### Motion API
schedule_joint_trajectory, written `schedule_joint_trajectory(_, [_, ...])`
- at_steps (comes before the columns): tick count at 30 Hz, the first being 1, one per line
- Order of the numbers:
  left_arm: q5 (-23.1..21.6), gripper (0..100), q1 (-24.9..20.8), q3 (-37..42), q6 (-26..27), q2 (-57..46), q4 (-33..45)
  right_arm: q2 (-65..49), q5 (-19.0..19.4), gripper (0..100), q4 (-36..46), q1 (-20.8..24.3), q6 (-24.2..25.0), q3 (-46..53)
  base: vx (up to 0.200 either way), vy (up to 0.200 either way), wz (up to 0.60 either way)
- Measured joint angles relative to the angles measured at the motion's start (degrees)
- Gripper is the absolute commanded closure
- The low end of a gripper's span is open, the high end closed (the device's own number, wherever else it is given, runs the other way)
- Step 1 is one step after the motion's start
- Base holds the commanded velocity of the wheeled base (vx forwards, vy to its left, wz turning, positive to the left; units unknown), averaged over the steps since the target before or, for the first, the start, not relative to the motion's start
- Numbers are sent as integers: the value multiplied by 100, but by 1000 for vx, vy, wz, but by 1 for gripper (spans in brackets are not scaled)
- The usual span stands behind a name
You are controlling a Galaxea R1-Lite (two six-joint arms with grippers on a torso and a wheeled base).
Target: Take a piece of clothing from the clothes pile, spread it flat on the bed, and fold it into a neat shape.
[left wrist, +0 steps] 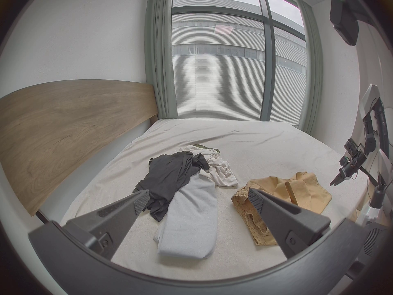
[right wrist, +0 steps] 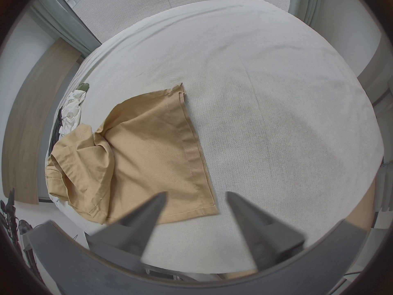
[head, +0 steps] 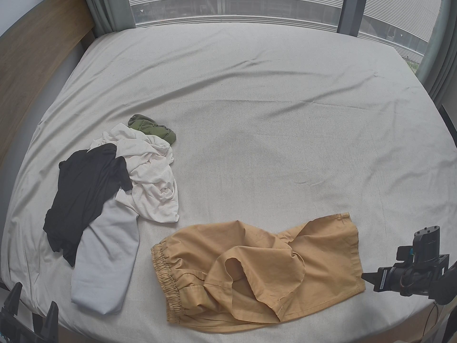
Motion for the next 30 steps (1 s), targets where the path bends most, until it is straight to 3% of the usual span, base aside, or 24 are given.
schedule_joint_trajectory(7, [-11,0,-9,0,23,0,2,-967,11,0,21,171,-77,0,0,0,0])
schedule_joint_trajectory(15, [-27,0,-17,0,24,0,4,-2025,62,0,33,1440,-40,-143,0,0,0])
schedule_joint_trajectory(19, [-29,0,-20,0,24,0,4,-2035,73,0,7,1949,22,-482,0,0,0])
schedule_joint_trajectory(30, [-33,0,-20,0,21,0,6,-1587,84,0,-22,2789,74,-1168,0,0,0])
